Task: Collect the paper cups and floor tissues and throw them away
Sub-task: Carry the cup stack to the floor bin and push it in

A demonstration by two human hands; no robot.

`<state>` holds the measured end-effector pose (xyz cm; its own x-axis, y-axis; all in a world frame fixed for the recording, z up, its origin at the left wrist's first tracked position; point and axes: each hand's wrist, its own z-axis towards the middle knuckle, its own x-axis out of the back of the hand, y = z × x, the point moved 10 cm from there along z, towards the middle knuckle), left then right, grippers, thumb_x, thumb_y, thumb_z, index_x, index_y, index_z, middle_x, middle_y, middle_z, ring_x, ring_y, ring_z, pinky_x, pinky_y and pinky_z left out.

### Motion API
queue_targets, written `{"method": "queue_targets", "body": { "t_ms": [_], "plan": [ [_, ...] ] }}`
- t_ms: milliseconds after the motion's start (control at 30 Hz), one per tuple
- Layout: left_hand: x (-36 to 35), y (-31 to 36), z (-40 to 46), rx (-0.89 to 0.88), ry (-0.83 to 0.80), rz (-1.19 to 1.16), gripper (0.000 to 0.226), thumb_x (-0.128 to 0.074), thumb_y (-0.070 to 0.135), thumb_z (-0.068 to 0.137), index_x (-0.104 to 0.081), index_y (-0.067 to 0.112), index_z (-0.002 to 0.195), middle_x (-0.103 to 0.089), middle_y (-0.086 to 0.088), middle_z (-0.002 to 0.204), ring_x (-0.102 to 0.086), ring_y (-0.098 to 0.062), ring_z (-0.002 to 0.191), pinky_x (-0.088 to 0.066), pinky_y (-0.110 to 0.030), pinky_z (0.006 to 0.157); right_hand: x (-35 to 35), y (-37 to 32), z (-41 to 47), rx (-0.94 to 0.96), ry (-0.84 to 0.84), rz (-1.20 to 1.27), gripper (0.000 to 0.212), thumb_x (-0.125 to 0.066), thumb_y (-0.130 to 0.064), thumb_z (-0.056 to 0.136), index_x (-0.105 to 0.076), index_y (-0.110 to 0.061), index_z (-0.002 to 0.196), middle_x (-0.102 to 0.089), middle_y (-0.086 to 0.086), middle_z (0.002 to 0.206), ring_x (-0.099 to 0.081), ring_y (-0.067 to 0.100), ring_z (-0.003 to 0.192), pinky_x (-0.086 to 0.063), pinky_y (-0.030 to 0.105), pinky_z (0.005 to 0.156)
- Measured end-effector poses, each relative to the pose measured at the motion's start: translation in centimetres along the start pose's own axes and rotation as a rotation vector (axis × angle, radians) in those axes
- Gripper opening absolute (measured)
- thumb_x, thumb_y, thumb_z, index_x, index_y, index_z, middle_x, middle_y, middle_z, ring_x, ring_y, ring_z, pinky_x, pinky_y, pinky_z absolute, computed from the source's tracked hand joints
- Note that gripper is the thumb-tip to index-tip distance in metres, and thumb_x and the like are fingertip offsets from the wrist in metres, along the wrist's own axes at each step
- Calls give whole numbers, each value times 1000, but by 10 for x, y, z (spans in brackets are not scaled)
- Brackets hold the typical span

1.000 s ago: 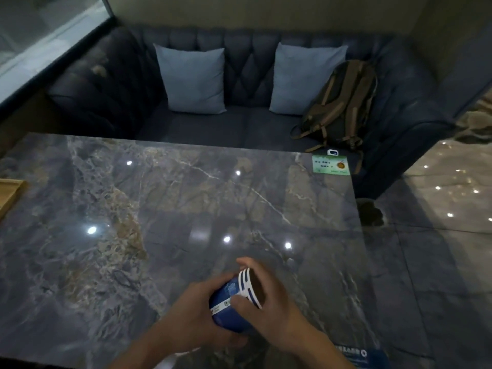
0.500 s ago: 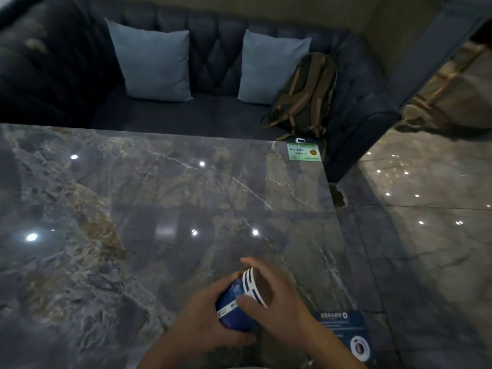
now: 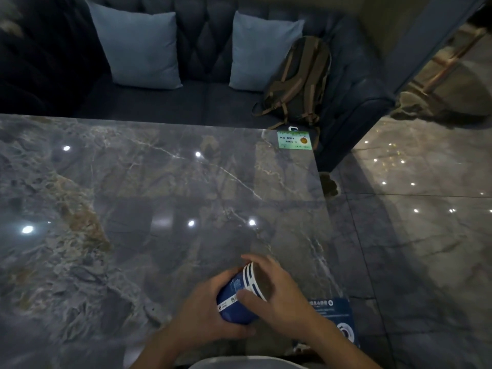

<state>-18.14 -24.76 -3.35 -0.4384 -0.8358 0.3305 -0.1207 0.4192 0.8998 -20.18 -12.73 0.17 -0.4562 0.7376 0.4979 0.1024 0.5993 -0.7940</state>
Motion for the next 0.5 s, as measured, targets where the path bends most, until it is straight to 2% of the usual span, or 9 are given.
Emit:
{"method": "queue_targets", "body": {
  "t_ms": [100, 167, 233, 267, 333, 400, 500],
  "plan": [
    [-23, 4, 12, 21, 19, 9, 94, -100, 33, 54, -54, 34, 137, -70, 14, 126, -68, -4, 114, -59, -39, 94, 19, 16, -4, 31, 3, 19, 54, -65, -49, 76, -46, -43, 127, -49, -23, 128, -51, -1, 118, -46, 27, 98],
    [-40, 11, 20, 48, 33, -6, 95, -99, 36, 57, -52, 35, 139, -67, 15, 130, -65, -3, 119, -57, -40, 98, 34, 30, -7, 50, -9, 49, 51, -65, -46, 77, -48, -40, 125, -51, -22, 126, -52, 1, 117, -47, 27, 97],
    [-60, 22, 28, 58, 55, -13, 88, -97, 37, 60, -53, 42, 136, -65, 23, 130, -62, 4, 119, -54, -32, 101, 52, 45, -10, 68, -41, 70, 51, -65, -45, 78, -48, -38, 125, -50, -23, 123, -53, 0, 114, -47, 25, 95],
    [-70, 29, 32, 63, 78, 5, 82, -95, 35, 62, -54, 47, 132, -64, 30, 127, -60, 11, 116, -52, -21, 100, 60, 54, -12, 79, -62, 69, 52, -65, -46, 78, -47, -37, 126, -50, -22, 123, -52, -1, 114, -47, 23, 95],
    [-92, 44, 39, 93, 143, 0, 77, -93, 18, 64, -58, 62, 118, -65, 41, 115, -60, 21, 108, -46, -2, 89, 82, 71, -20, 94, -97, 77, 53, -65, -46, 79, -46, -36, 128, -49, -23, 125, -50, -5, 115, -42, 17, 95],
    [-114, 56, 52, 108, 187, -10, 88, -92, 10, 63, -56, 74, 111, -65, 44, 113, -62, 20, 107, -47, -1, 84, 106, 90, -26, 109, -123, 89, 51, -67, -43, 80, -48, -37, 126, -51, -22, 124, -50, -5, 115, -42, 15, 94],
    [-157, 77, 63, 122, 170, 39, 90, -95, 25, 55, -52, 68, 122, -68, 35, 117, -67, 11, 107, -55, -14, 87, 138, 122, -37, 113, -135, 114, 44, -66, -40, 78, -49, -39, 119, -56, -16, 117, -56, 1, 109, -47, 25, 94]
  ]
}}
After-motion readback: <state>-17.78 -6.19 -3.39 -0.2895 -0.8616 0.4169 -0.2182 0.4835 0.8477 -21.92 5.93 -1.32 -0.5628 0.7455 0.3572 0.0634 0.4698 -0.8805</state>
